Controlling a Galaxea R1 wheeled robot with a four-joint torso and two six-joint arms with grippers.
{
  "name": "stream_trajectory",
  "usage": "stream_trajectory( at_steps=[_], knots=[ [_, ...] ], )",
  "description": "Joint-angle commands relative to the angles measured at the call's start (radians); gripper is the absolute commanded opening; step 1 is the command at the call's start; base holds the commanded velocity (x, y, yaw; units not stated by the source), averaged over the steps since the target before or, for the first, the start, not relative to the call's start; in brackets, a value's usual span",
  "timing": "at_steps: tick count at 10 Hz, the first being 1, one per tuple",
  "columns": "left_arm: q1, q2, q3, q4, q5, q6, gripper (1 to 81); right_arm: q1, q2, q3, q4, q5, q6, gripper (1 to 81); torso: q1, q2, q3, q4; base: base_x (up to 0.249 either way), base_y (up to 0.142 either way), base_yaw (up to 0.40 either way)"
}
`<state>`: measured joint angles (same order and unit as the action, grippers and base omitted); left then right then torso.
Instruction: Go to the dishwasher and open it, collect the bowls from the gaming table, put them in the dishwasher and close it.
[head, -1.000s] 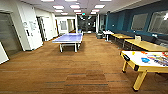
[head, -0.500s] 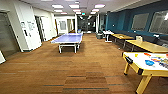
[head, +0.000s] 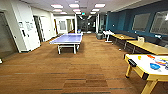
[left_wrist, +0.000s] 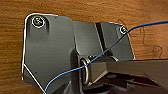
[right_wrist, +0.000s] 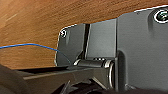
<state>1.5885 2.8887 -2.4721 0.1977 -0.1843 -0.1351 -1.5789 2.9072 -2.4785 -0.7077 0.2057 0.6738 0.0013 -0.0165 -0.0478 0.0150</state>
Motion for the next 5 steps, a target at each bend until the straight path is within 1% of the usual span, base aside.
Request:
stream_trajectory(
  at_steps=[1,5],
  knots=[
    [-0.037,-0.009,0.009,0.002,0.042,-0.001,81.1,0.042,0.002,0.007,-0.013,-0.028,-0.002,81.1,0.0,0.0,0.0,0.0,0.228,0.0,0.0],
    [-0.037,-0.005,0.009,0.002,0.042,-0.001,81.1,0.042,0.002,0.004,-0.015,-0.029,-0.002,81.1,0.0,0.0,0.0,0.0,0.227,0.0,0.0]
  ],
)
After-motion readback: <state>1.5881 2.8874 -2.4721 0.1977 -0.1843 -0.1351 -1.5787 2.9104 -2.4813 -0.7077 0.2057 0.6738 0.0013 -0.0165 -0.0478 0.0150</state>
